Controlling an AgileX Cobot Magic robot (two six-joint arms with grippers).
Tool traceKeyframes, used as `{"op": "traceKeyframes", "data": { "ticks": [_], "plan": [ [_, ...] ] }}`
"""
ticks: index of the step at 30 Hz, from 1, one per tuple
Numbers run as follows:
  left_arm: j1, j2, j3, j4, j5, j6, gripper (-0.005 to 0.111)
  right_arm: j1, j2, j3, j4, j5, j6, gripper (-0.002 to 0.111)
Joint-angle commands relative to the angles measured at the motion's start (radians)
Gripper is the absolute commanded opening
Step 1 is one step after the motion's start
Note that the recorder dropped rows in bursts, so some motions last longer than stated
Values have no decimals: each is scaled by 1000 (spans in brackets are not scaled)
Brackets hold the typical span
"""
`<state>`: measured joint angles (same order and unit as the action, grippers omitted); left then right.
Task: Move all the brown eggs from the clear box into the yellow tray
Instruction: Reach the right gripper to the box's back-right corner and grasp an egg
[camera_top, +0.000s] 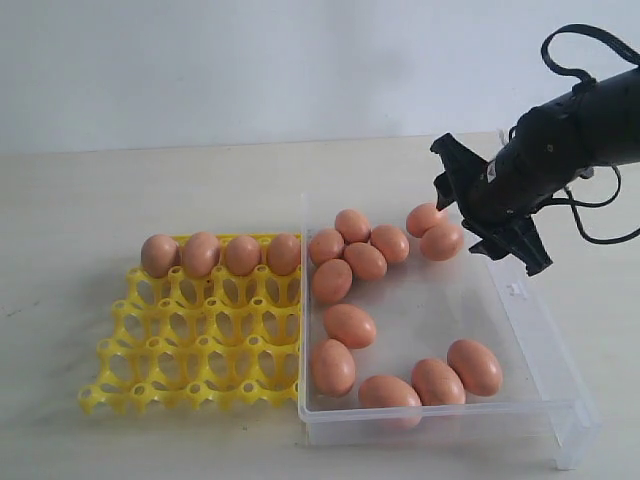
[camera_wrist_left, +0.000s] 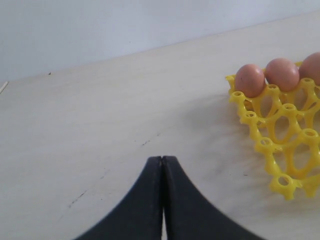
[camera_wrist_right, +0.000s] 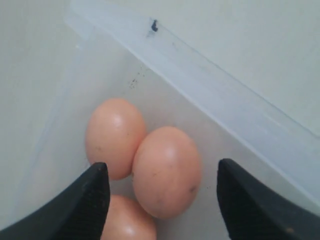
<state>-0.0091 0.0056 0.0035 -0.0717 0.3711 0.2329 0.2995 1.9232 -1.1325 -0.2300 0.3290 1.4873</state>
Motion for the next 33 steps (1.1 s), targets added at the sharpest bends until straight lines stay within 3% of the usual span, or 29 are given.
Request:
{"op": "traceKeyframes", "data": {
  "ticks": [1, 10, 18, 26, 33],
  "plan": [
    [-1, -6, -4, -1, -7, 2, 0, -5, 25, -6, -13, -37, 8, 60],
    [-1, -6, -4, -1, -7, 2, 0, -3, 88, -6, -8, -116, 43, 59],
    [-1, -6, -4, -1, -7, 2, 0, -3, 101, -6, -8, -98, -9, 41],
    [-1, -6, -4, -1, -7, 2, 0, -3, 54, -14, -19, -188, -392, 43],
    [-1, -6, -4, -1, -7, 2, 0, -3, -48, -14, -20, -66, -803, 45]
  ]
}}
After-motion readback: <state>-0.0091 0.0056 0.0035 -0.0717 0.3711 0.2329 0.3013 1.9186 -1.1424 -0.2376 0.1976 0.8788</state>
